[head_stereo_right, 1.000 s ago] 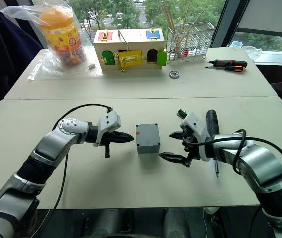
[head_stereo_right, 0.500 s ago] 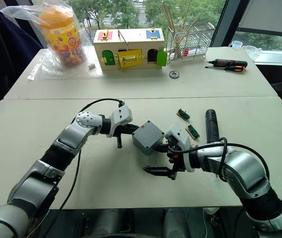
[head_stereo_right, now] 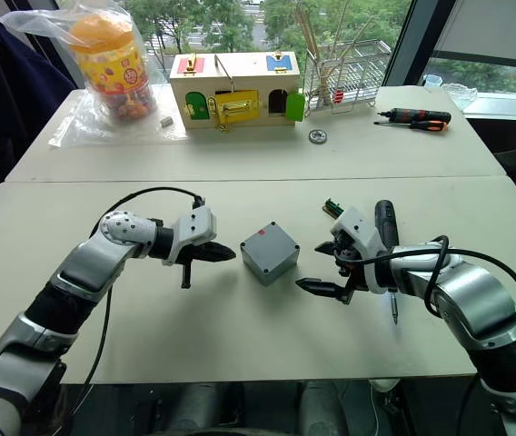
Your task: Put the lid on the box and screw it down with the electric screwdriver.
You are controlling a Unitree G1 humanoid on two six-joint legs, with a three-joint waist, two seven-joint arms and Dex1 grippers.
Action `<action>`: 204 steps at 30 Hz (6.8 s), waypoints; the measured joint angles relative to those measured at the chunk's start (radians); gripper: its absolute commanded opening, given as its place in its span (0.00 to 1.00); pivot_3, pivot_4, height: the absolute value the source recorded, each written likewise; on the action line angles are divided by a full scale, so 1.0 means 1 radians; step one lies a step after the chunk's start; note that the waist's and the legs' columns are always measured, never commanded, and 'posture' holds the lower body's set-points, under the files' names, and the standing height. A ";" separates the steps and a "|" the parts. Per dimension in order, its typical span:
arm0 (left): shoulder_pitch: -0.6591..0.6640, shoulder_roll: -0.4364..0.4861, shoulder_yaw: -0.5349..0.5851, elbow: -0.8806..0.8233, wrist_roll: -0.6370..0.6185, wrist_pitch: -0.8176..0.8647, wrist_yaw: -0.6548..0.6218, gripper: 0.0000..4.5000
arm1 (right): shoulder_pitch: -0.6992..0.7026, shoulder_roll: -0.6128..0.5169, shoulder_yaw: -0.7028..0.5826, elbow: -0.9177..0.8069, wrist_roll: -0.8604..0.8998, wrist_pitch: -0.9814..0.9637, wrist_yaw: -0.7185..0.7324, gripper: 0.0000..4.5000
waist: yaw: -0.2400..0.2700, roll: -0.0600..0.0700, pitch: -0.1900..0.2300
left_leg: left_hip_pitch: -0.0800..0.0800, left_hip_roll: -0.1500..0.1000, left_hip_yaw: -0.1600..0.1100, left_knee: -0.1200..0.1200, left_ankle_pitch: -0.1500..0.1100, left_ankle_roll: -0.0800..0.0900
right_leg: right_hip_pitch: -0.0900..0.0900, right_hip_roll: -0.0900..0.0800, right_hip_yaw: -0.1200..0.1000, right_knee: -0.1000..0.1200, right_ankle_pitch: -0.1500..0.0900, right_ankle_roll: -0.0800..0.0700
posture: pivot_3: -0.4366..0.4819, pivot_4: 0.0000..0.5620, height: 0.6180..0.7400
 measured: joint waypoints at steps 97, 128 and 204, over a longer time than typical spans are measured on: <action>-0.008 -0.080 0.194 -0.172 -0.302 0.259 0.242 0.00 | -0.285 0.241 -0.173 0.842 -0.291 -0.424 -0.006 0.01 | -0.008 0.000 0.001 | 0.001 0.000 0.002 -0.002 0.001 -0.002 | 0.001 0.001 0.000 0.001 0.000 0.000 | 0.48 0.27 0.76; 0.049 0.063 0.187 -0.202 -0.320 0.257 0.156 0.00 | -0.086 0.239 -0.195 0.096 0.067 0.058 -0.018 0.01 | -0.001 0.000 0.001 | 0.001 -0.001 0.001 -0.002 0.001 -0.002 | 0.001 0.000 0.000 0.000 0.000 0.000 | 0.48 0.27 0.76; 0.129 -0.186 0.045 -0.342 -0.318 0.172 0.350 0.00 | -0.484 -0.210 0.063 0.763 0.060 0.749 0.006 0.95 | -0.003 0.001 0.001 | 0.000 0.000 0.001 -0.001 0.001 -0.001 | -0.001 -0.001 0.001 -0.001 0.001 -0.001 | 0.48 0.27 0.76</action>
